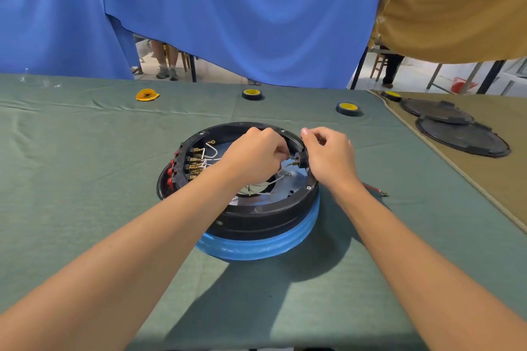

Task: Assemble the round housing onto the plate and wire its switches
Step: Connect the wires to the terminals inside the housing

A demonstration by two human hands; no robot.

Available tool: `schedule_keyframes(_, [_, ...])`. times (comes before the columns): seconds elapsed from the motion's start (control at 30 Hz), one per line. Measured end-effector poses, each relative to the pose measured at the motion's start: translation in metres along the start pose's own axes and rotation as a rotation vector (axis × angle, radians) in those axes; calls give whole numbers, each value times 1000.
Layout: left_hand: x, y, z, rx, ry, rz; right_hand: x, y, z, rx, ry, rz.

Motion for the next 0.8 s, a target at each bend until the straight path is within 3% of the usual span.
schedule_keyframes(0.8, [7,5,-2,-10,-21,74,1,2,2,-30,5,56])
Point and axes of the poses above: each hand's wrist, its own y-axis away from the middle knuckle, its own z-axis out of the palm, x = y × z, the point moved 2 cm from there along -y, towards the middle knuckle, and after that the axes turned 2 degrees about z, right-handed, at the moved point
